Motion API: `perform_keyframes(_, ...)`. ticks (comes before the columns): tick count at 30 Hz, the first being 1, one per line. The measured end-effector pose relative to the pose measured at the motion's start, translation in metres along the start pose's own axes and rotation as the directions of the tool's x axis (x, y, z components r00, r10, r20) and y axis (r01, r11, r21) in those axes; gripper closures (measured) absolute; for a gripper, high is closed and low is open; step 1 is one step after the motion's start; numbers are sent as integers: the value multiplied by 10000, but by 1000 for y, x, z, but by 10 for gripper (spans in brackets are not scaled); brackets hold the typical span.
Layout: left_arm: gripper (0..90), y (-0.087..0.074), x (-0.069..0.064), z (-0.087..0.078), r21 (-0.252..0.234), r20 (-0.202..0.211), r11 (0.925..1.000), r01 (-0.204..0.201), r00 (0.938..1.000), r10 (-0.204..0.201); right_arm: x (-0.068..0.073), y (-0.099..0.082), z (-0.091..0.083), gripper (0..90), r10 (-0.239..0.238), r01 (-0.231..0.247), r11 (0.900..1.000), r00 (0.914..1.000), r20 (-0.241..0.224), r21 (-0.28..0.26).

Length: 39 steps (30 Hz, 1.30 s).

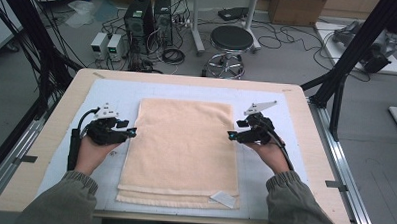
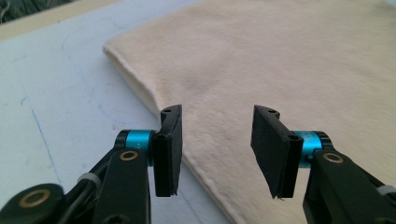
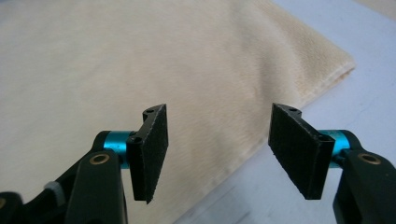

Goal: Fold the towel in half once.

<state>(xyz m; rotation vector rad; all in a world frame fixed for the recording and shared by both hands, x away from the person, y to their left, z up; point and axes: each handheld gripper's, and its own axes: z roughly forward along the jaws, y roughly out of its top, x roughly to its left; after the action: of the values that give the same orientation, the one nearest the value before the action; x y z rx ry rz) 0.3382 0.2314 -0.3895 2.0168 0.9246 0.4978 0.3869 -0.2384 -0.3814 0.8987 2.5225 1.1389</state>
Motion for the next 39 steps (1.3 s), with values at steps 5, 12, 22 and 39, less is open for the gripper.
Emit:
perform_keyframes(5, 450, -20, -27, -19, -77, 58, 9975, -696, 9976, 696, 33, -13, -15, 311, -872, 893, 9913, 9959, -254, 964)
perform_keyframes(12, 408, -47, -49, -33, 139, 707, 9963, -845, 9940, 833, 61, -35, -30, 322, -1268, 1280, 9915, 9906, -523, 219)
perform_keyframes(22, 361, -60, -61, -21, 585, 1270, 9932, -1005, 9876, 924, 78, -60, -9, 355, -1261, 1271, 9919, 9855, -1137, 12)
perform_keyframes(39, 858, -63, -68, -13, 955, 1744, 9809, -1694, 9730, 1510, 81, -67, 6, 848, -1809, 1907, 9805, 9702, -1611, 472)
